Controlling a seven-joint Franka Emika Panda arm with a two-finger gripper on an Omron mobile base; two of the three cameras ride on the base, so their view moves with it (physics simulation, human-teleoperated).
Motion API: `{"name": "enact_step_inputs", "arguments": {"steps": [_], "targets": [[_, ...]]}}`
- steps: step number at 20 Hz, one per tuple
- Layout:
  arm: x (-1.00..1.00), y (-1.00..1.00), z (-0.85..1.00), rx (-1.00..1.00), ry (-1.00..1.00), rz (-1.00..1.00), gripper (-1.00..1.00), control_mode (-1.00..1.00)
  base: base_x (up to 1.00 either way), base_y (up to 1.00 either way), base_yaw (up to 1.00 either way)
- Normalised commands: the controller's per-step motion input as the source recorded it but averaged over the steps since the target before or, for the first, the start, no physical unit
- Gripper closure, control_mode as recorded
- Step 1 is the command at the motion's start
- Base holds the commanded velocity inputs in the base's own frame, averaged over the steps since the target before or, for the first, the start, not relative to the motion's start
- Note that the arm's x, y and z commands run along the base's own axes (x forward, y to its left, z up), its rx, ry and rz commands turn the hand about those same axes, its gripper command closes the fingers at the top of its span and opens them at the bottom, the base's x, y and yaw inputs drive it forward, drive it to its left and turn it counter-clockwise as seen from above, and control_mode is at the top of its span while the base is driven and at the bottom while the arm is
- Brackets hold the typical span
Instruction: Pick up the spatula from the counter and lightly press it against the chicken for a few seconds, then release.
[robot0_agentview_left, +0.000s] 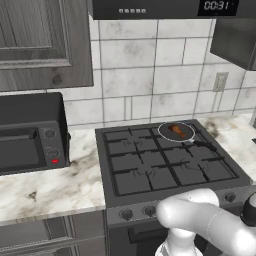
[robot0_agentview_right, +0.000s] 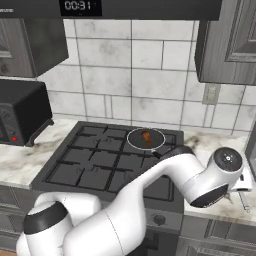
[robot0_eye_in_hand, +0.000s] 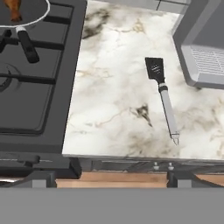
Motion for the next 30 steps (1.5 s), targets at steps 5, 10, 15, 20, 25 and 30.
{"name": "enact_step_inputs", "arguments": {"steps": [5, 10, 15, 20, 25, 30], "targets": [[0.19, -0.06, -0.15, 0.0, 0.03, 0.0, -1.0, -1.0, 0.0, 0.0, 0.0], [0.18, -0.1, -0.17, 0.0, 0.05, 0.0, -1.0, -1.0, 0.0, 0.0, 0.0], [0.13, -0.23, -0.12, 0.0, 0.03, 0.0, -1.0, -1.0, 0.0, 0.0, 0.0], [0.1, -0.24, -0.05, 0.0, 0.0, 0.0, -1.0, -1.0, 0.0, 0.0, 0.0], [0.13, -0.19, -0.08, 0.0, 0.02, 0.0, -1.0, -1.0, 0.0, 0.0, 0.0], [0.11, -0.13, -0.12, 0.0, 0.03, 0.0, -1.0, -1.0, 0.0, 0.0, 0.0]]}}
